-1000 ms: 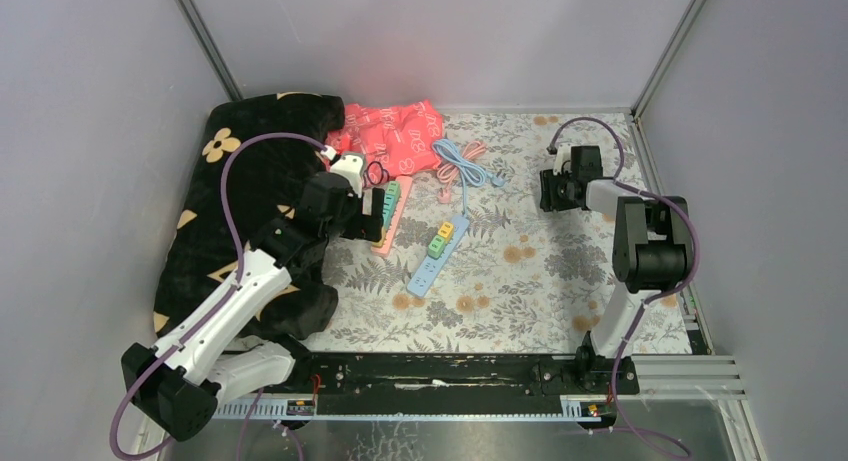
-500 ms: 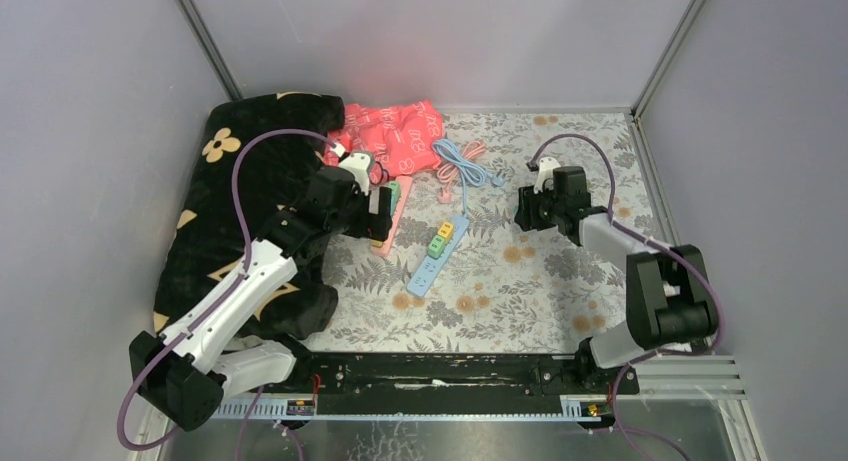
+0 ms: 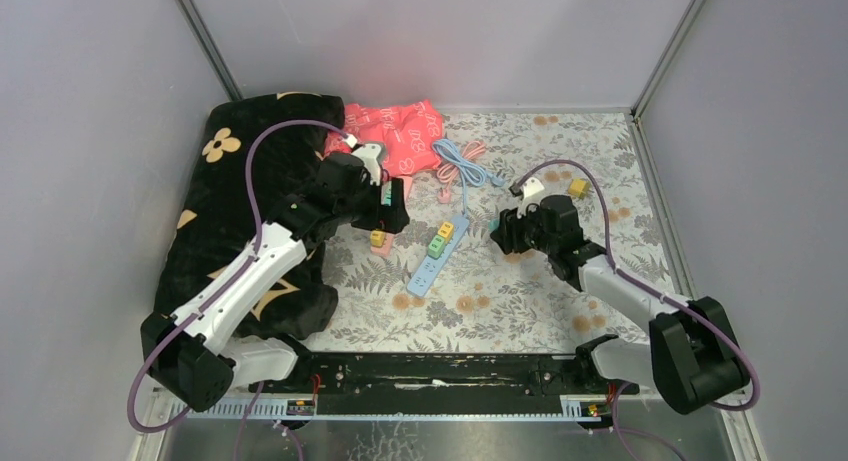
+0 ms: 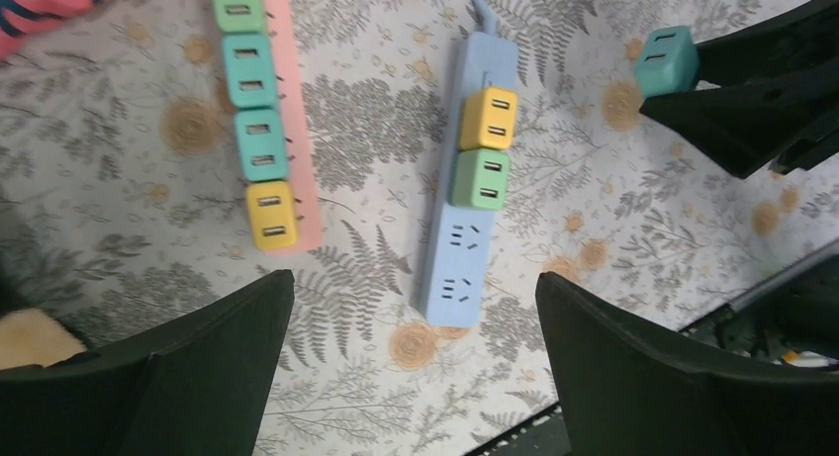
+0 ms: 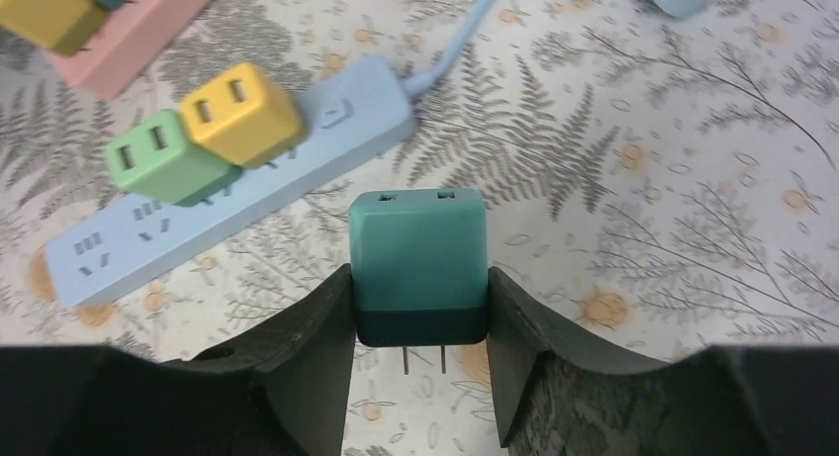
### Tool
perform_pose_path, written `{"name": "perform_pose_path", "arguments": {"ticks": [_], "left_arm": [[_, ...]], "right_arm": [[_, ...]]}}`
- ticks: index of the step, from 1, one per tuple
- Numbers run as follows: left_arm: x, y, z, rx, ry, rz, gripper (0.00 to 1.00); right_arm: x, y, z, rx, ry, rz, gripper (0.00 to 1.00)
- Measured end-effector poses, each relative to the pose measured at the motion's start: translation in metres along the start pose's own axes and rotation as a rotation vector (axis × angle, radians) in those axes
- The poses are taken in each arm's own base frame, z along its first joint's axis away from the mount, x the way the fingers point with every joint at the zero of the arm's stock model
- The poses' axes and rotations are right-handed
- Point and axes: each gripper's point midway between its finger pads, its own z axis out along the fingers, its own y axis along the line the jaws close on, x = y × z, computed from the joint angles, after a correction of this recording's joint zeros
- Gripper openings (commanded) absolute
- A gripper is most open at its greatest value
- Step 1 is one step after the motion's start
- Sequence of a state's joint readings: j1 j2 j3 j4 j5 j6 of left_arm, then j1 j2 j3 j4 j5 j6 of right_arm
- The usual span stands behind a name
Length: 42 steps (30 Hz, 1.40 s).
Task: Insert the plug
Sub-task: Pick up the plug from the center of the board.
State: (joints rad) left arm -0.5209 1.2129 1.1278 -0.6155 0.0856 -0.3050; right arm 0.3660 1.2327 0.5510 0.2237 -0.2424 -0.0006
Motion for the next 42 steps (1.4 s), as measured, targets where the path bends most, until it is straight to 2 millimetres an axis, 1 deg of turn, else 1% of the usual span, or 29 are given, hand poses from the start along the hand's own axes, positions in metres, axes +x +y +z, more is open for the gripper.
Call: {"name": "perform_pose_path", "arguments": {"ticks": [3,9,12,15,20,24,27,31,35,38,42], "left_arm": [[0.007,-0.008,0.003,0.037,0.037,-0.035,1.0],[0.017,-0.029,0.008,0.136,0.097,-0.115,1.0],[0.022,-0.04,0.009,0.182,0.115,-0.148,1.0],[0.028,-0.055,0.013,0.235,0.132,-0.174,1.0],[0.037,-0.082,0.018,0.314,0.165,-0.19,0.98],[0.037,-0.1,0.02,0.365,0.165,-0.192,0.93],[0.037,-0.109,0.021,0.396,0.165,-0.197,0.89],[0.041,-0.12,0.026,0.432,0.184,-0.205,0.84],[0.051,-0.128,0.032,0.463,0.222,-0.21,0.78],[0.057,-0.132,0.032,0.49,0.24,-0.214,0.73],[0.059,-0.135,0.031,0.515,0.247,-0.216,0.67]], "right_arm": [[-0.003,0.019,-0.003,-0.053,-0.034,-0.033,0.37],[-0.012,0.062,-0.012,-0.17,-0.113,-0.11,0.38],[-0.012,0.079,-0.019,-0.225,-0.147,-0.145,0.38],[-0.008,0.092,-0.025,-0.268,-0.16,-0.174,0.39],[-0.011,0.108,-0.031,-0.322,-0.192,-0.215,0.38],[-0.015,0.12,-0.036,-0.368,-0.217,-0.238,0.38],[-0.015,0.127,-0.038,-0.395,-0.223,-0.249,0.38],[-0.015,0.134,-0.041,-0.419,-0.226,-0.259,0.38],[-0.018,0.14,-0.045,-0.435,-0.244,-0.266,0.38],[-0.021,0.142,-0.047,-0.442,-0.26,-0.27,0.38],[-0.02,0.143,-0.049,-0.453,-0.266,-0.272,0.38]]}}
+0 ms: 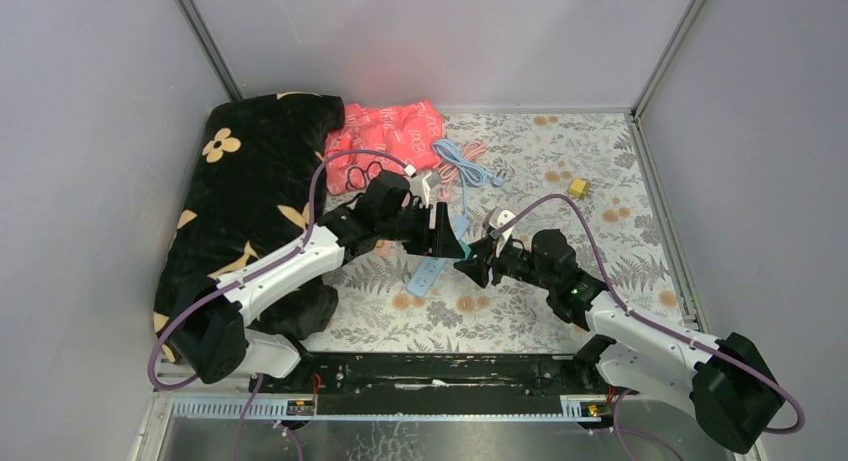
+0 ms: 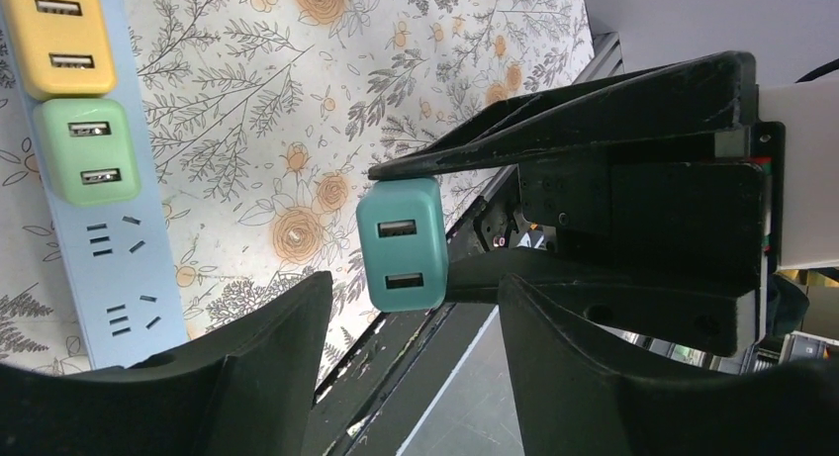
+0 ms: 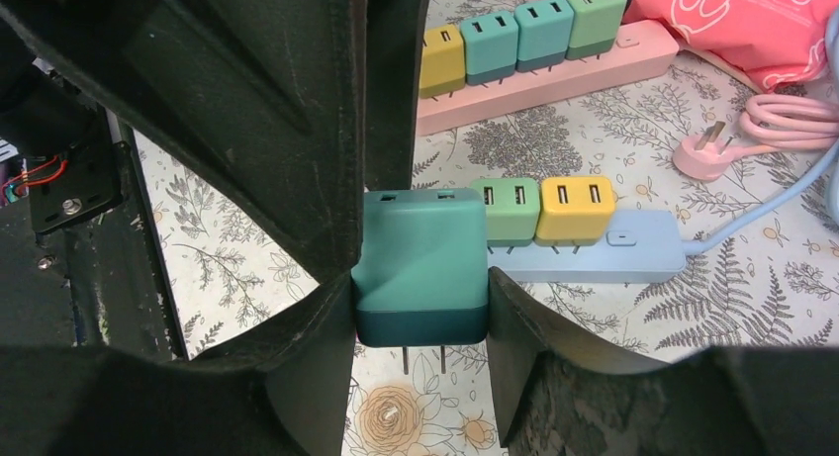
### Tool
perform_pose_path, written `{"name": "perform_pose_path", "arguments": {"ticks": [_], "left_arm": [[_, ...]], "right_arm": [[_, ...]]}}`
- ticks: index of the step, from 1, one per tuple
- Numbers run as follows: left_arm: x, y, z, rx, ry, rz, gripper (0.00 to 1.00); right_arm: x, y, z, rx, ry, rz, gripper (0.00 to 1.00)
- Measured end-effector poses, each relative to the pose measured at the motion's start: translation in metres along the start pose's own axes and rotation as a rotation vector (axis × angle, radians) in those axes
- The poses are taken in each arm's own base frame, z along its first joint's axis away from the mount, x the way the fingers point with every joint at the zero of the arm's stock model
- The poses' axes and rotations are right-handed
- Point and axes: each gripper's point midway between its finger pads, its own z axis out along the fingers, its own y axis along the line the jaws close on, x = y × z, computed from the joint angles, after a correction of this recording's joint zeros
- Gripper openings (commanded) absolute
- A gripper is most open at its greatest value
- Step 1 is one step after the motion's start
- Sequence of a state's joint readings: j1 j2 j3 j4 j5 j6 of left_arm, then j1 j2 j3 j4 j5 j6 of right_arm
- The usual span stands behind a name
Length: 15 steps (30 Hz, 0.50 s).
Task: Insert the plug
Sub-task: Pick up the plug from the center of the board.
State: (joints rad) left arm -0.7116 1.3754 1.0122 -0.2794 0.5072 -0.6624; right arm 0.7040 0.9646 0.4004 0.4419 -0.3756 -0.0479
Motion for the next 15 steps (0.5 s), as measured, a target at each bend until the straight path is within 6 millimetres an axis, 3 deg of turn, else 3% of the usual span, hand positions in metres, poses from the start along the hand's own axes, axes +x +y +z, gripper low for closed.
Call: {"name": "perform_pose_path", "arguments": {"ticks": [9,15], "left_arm": [[0.0012,-0.0033,0.0027,0.031,0.007,0.001,0.48],[0.0013,-0.0029,0.0048,0.034,0.01,-0.011,0.22]], "right_arm": [[-0.0034,0.0045,0.0007,-0.025,-0.021,-0.003,0.38],[-0.0043,0.0064,0.0008,-0.035,-0.029,-0.003,0.39]]}}
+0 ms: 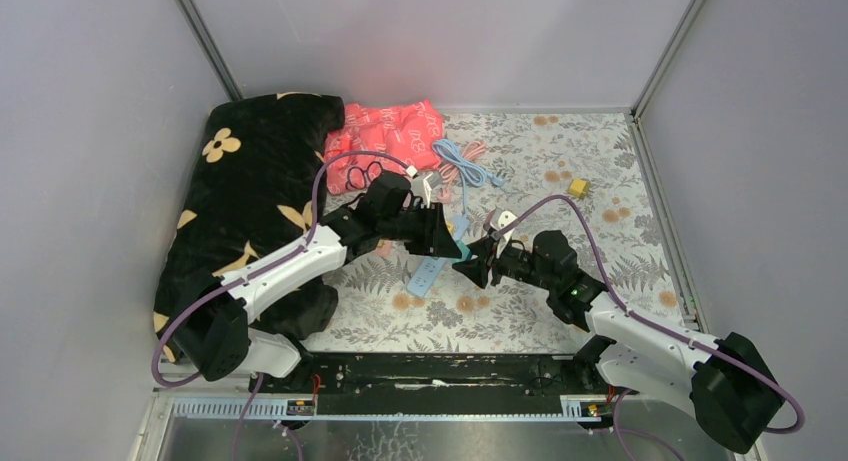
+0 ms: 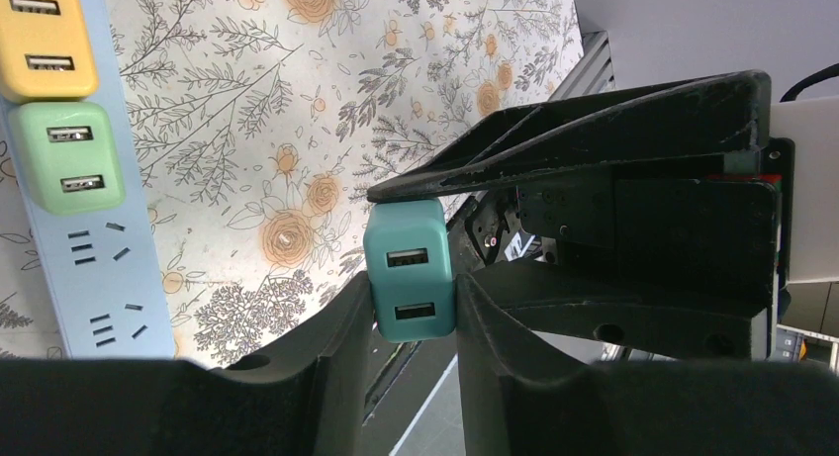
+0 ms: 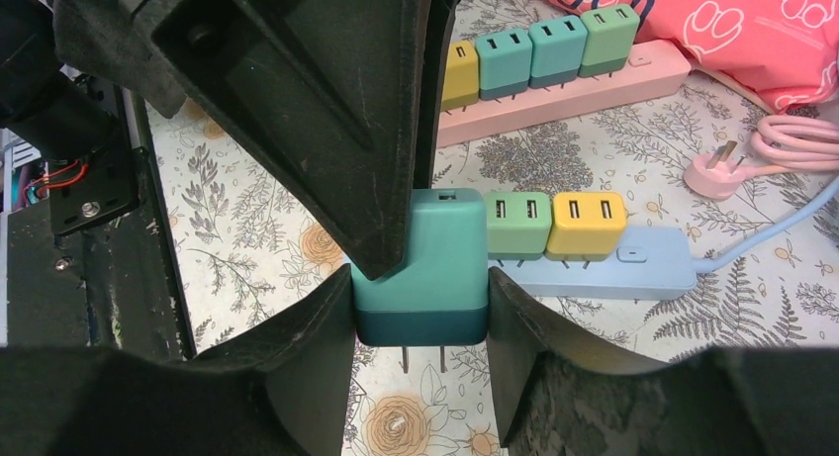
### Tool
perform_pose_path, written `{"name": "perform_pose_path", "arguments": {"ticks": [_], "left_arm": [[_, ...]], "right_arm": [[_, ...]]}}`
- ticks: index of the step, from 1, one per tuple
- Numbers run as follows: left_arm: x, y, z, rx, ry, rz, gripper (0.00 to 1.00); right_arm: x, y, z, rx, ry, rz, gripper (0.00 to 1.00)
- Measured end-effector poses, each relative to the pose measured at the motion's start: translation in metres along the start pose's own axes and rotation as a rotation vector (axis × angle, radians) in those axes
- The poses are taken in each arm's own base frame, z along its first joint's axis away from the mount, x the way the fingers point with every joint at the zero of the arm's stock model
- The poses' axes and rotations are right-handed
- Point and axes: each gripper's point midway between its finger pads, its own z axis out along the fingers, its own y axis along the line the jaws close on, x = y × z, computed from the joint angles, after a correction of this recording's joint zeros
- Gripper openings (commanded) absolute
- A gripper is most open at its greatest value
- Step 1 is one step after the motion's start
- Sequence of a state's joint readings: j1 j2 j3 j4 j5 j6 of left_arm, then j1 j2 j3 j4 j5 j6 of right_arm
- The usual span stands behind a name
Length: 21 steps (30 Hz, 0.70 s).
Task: Insert the plug
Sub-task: Pick up the plug from the center of the board.
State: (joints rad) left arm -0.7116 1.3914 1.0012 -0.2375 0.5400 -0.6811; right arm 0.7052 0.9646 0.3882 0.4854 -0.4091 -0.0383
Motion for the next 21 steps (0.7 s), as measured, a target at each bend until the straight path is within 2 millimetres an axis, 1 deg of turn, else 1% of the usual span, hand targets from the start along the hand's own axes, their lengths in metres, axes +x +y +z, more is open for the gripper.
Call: {"name": "perform_pose_path", "arguments": {"ticks": [2,4,7,12,17,21], "left_arm": [[0.0,0.0,0.0,0.0,0.002,-0.003,0.15],[0.0,0.0,0.0,0.0,0.002,-0.002,0.08],[0.0,0.002,0.0,-0.007,-0.001,0.006,0.04],[-0.002,0.009,-0.005,-0.061,-0.025,0.058,0.01],[-0.006,0.035,-0.016,-0.219,-0.053,0.125,0.0],[-0.013,0.052,-0.026,-0.326,-0.076,0.188,0.0]], "right_arm": [[0.0,0.0,0.0,-0.002,0.0,0.002,0.4],[0.0,0.0,0.0,-0.002,-0.001,0.005,0.44],[0.001,0.0,0.001,-0.002,-0.001,0.013,0.49],[0.0,0.002,0.003,-0.005,-0.01,0.04,0.72],[-0.004,0.0,0.007,0.016,-0.039,0.106,0.77],[0.001,-0.006,0.011,0.058,-0.046,0.192,0.77]]}}
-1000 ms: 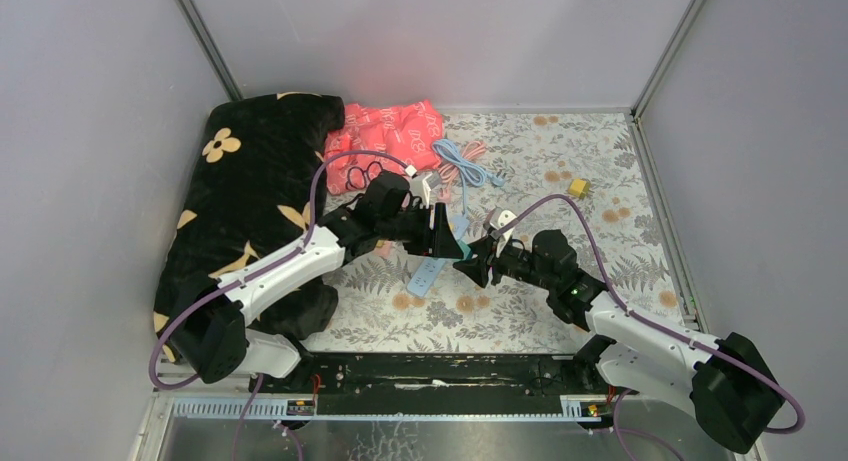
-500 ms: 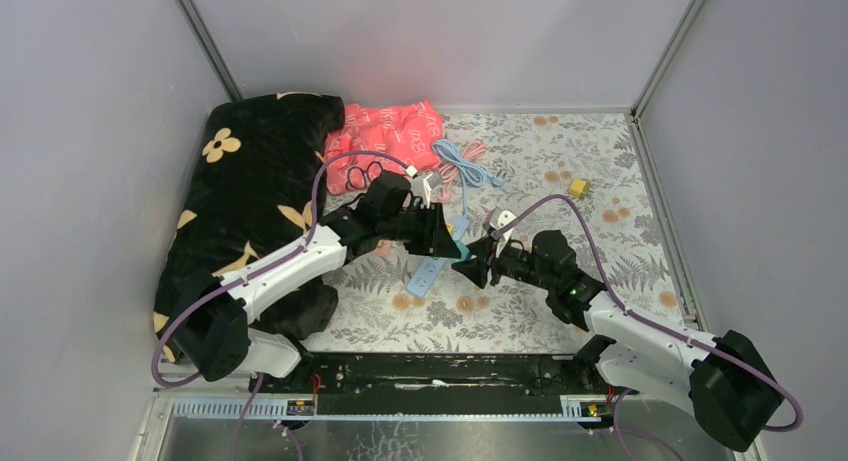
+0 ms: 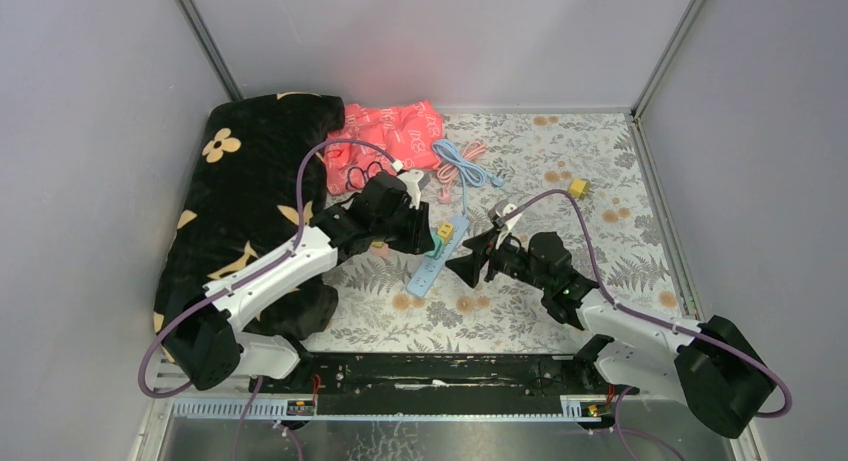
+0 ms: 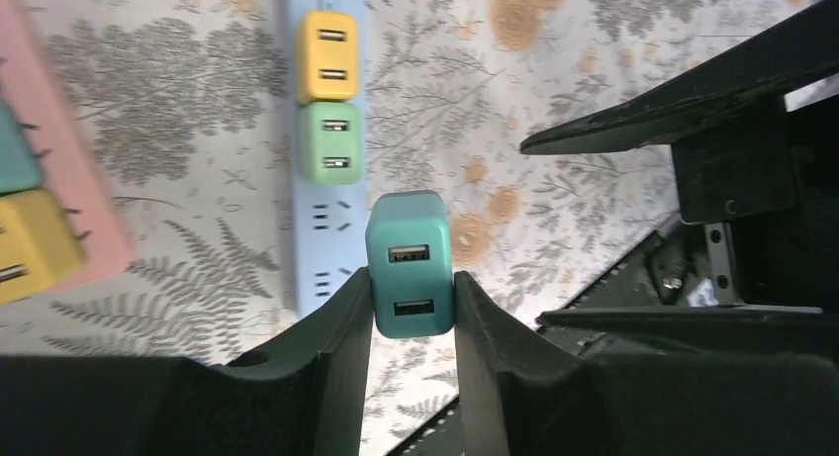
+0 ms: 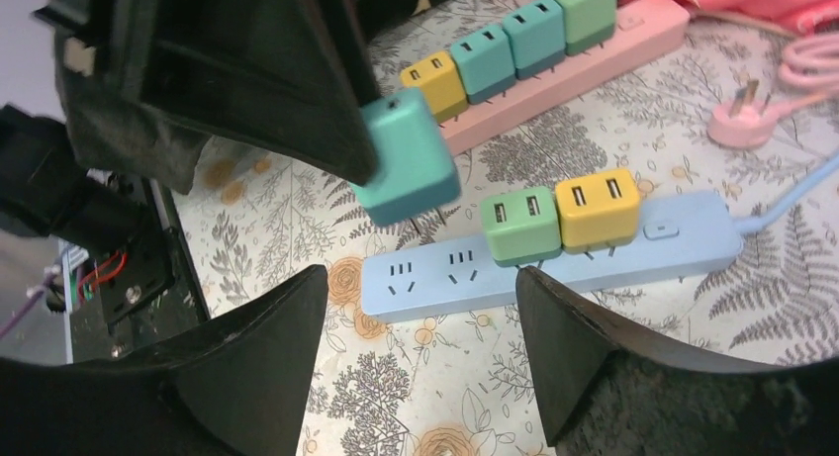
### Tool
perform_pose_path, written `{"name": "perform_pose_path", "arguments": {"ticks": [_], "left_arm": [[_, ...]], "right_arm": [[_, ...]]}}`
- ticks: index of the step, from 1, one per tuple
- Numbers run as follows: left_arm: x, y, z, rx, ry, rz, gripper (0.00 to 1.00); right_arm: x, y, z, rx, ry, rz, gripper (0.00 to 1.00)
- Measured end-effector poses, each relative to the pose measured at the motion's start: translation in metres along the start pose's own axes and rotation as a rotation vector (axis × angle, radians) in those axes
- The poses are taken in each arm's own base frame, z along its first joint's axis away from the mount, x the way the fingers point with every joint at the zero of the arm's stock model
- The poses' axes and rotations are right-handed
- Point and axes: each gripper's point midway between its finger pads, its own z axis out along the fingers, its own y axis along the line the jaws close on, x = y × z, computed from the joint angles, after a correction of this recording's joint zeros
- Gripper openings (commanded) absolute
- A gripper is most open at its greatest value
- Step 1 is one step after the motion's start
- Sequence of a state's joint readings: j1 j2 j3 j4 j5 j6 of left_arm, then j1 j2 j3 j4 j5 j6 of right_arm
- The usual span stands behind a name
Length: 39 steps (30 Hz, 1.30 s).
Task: Insert the plug
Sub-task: Pick up the plug from the center of the board, then insert the plug into the socket.
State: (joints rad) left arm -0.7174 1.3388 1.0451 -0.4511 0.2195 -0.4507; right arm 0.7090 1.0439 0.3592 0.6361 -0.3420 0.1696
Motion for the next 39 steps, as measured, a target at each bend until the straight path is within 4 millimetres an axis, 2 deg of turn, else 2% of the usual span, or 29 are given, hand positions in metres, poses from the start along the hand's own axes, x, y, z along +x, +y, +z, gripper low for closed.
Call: {"name": "perform_pose_path", "arguments": {"ticks": [8,17,33,39], "left_arm": [[-0.004,0.029,-0.008,-0.149,-0.021,0.106,0.0],[-0.005,0.042,-0.013,-0.22,-0.013,0.147,0.0],[0.021,0.06,0.013,-0.263,0.098,0.125,0.0],[0.024,0.062,0.018,-0.284,0.109,0.115,0.0]], "right_arm": [[0.011,-0.021,0.008,0.138,-0.022,0.225,0.76],[0.056,-0.046,0.013,0.314,0.019,0.546,0.7],[0.111,-0.056,0.033,0.407,0.1,0.858,0.57],[0.112,-0.059,0.044,0.407,0.09,0.899,0.55]]}}
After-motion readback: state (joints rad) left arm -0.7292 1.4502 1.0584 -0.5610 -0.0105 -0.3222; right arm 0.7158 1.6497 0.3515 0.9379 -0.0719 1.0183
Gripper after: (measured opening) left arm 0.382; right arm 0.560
